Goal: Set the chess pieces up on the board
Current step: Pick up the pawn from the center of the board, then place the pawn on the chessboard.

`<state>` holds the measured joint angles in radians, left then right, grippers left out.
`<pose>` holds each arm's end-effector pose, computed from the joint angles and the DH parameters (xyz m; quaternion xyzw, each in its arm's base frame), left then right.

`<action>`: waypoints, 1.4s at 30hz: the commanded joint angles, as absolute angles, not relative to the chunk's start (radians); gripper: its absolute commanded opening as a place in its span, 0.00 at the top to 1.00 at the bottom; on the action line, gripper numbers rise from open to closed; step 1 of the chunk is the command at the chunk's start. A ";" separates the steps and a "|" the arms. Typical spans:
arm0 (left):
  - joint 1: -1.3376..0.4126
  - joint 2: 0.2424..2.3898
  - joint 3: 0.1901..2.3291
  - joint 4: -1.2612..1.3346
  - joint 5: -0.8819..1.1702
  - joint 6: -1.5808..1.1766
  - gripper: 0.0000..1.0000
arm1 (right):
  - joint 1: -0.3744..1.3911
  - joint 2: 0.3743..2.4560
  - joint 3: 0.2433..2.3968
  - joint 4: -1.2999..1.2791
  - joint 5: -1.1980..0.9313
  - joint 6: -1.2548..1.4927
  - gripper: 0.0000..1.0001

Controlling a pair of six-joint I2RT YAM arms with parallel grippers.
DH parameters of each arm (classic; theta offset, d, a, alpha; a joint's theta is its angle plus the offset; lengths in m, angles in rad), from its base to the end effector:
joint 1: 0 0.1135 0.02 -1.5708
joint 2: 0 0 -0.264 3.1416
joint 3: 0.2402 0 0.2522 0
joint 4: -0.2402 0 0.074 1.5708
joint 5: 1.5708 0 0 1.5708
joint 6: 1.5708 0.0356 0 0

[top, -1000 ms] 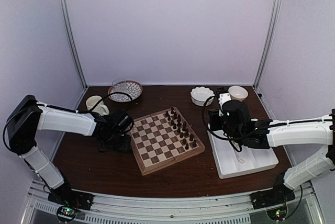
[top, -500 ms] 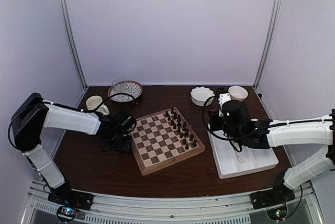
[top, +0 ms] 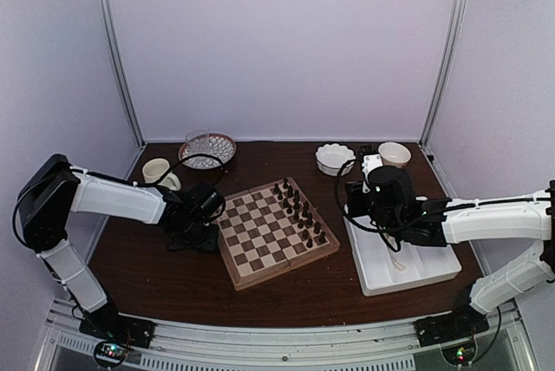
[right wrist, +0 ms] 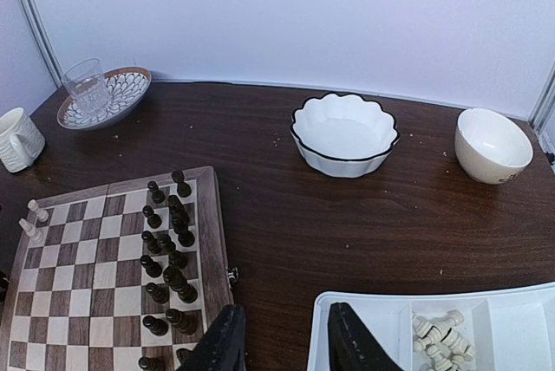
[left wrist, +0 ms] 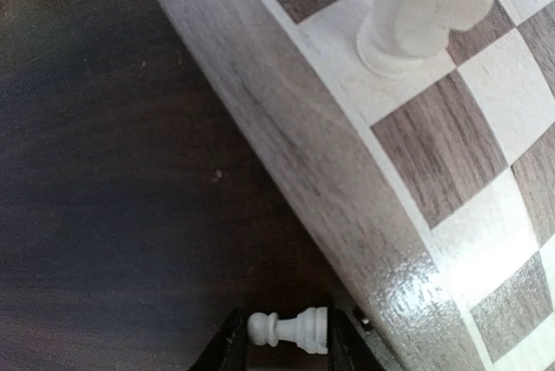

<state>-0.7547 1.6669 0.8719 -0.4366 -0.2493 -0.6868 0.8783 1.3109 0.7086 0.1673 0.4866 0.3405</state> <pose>0.2215 -0.1963 0.1411 0.0122 0.9782 -0.0185 0.2067 0.1939 0.2077 0.2348 -0.0924 0.8232 0.1323 0.5443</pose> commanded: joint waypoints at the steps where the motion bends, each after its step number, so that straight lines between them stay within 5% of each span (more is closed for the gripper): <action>1: -0.758 1.623 0.843 -0.444 -0.264 -0.671 0.69 | 0.873 1.301 0.715 0.167 0.488 0.341 0.65; 11: -0.784 1.540 0.856 -0.501 -0.307 -0.654 0.69 | 0.873 1.298 0.714 0.166 0.492 0.341 0.65; 21: -0.973 1.526 0.974 -0.614 -0.575 -0.554 0.68 | 0.873 1.248 0.675 0.201 0.501 0.333 0.65; 35: -1.153 1.990 1.419 -0.974 -0.909 -0.572 0.68 | 0.873 1.209 0.653 0.211 0.535 0.334 0.65; 42: -1.175 2.148 1.559 -1.057 -0.893 -0.565 0.68 | 0.873 1.177 0.634 0.216 0.558 0.340 0.65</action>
